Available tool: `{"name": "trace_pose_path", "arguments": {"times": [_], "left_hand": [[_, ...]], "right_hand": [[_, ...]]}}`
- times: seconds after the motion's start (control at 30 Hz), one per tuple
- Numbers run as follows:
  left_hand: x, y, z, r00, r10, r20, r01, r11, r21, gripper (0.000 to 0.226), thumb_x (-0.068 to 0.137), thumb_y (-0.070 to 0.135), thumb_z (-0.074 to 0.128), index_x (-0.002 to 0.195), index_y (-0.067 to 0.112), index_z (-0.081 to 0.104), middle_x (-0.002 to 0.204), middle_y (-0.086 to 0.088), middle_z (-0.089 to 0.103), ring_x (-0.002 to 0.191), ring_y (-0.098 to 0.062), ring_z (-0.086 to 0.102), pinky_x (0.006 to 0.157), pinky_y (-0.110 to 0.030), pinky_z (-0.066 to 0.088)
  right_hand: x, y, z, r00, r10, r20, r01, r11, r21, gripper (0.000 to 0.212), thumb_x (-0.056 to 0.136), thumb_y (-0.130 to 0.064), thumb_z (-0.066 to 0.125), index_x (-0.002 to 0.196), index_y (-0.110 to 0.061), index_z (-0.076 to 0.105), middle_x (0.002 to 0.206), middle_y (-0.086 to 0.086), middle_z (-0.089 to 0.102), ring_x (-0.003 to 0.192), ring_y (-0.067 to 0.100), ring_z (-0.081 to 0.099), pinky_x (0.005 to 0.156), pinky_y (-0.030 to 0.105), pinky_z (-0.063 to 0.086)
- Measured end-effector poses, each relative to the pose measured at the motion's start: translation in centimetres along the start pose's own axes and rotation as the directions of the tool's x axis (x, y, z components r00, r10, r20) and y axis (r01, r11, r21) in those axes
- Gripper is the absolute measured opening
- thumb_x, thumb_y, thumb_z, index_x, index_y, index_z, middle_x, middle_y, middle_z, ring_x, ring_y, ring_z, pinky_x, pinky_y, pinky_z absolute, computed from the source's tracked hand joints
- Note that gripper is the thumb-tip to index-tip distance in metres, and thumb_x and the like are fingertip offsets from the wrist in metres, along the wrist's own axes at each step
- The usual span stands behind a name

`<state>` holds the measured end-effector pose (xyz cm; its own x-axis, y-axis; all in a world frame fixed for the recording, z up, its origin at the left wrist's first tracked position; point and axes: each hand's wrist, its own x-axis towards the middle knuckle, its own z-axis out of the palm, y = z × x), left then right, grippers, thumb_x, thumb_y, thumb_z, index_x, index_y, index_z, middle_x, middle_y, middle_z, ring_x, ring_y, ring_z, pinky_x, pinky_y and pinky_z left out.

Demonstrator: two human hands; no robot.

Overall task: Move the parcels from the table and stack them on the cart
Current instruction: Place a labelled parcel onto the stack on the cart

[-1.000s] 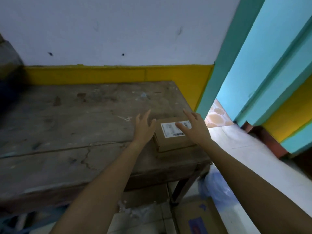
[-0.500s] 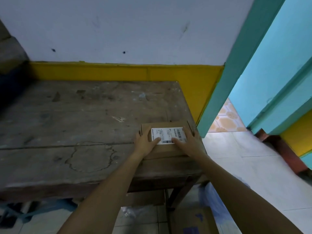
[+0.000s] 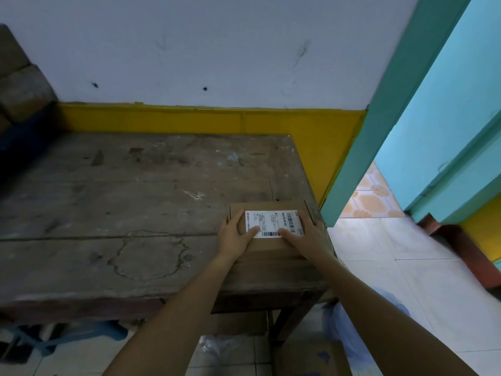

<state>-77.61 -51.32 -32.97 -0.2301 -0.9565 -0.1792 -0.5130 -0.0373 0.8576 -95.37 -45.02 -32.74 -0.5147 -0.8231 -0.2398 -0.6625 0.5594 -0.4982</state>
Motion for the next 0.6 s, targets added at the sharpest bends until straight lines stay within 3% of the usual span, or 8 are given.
{"name": "trace_pose_path", "arguments": {"times": [0.17, 0.33, 0.43, 0.6], "left_hand": [[-0.5, 0.1, 0.0, 0.998, 0.000, -0.070, 0.002, 0.999, 0.036, 0.072, 0.081, 0.042, 0.067, 0.143, 0.028, 0.035, 0.152, -0.012, 0.025, 0.142, -0.032, 0.012, 0.113, -0.044, 0.018], [-1.0, 0.6, -1.9, 0.992, 0.023, -0.124, -0.021, 1.000, 0.017, 0.071, 0.080, 0.041, 0.068, 0.142, 0.028, 0.037, 0.153, -0.009, 0.027, 0.141, -0.031, 0.015, 0.115, -0.043, 0.012], [-1.5, 0.4, -3.9, 0.985, 0.020, -0.170, -0.018, 1.000, 0.014, 0.071, 0.080, 0.042, 0.069, 0.142, 0.029, 0.037, 0.152, -0.011, 0.027, 0.140, -0.032, 0.018, 0.115, -0.049, 0.016], [-2.3, -0.6, -8.5, 0.975, 0.025, -0.219, -0.033, 0.999, -0.034, 0.072, 0.078, 0.042, 0.070, 0.141, 0.031, 0.038, 0.152, -0.007, 0.027, 0.138, -0.033, 0.020, 0.112, -0.046, 0.025]], "right_hand": [[-0.3, -0.3, -0.3, 0.999, -0.029, -0.014, 0.030, 0.999, 0.027, 0.087, 0.074, -0.069, 0.056, 0.146, -0.036, 0.018, 0.148, 0.008, 0.028, 0.133, 0.033, 0.033, 0.105, 0.052, 0.038], [-0.8, -2.2, -0.7, 0.995, -0.081, -0.054, 0.082, 0.996, 0.029, 0.086, 0.075, -0.066, 0.058, 0.146, -0.034, 0.021, 0.145, 0.012, 0.030, 0.131, 0.033, 0.035, 0.102, 0.048, 0.039], [-1.5, -4.4, -0.6, 0.992, -0.115, -0.052, 0.116, 0.993, 0.021, 0.086, 0.076, -0.065, 0.059, 0.146, -0.033, 0.021, 0.145, 0.012, 0.030, 0.132, 0.033, 0.034, 0.103, 0.049, 0.038], [-3.7, -8.7, 0.1, 0.979, -0.191, -0.066, 0.194, 0.980, 0.035, 0.086, 0.075, -0.064, 0.059, 0.146, -0.033, 0.021, 0.141, 0.013, 0.033, 0.128, 0.033, 0.038, 0.100, 0.048, 0.040]]}}
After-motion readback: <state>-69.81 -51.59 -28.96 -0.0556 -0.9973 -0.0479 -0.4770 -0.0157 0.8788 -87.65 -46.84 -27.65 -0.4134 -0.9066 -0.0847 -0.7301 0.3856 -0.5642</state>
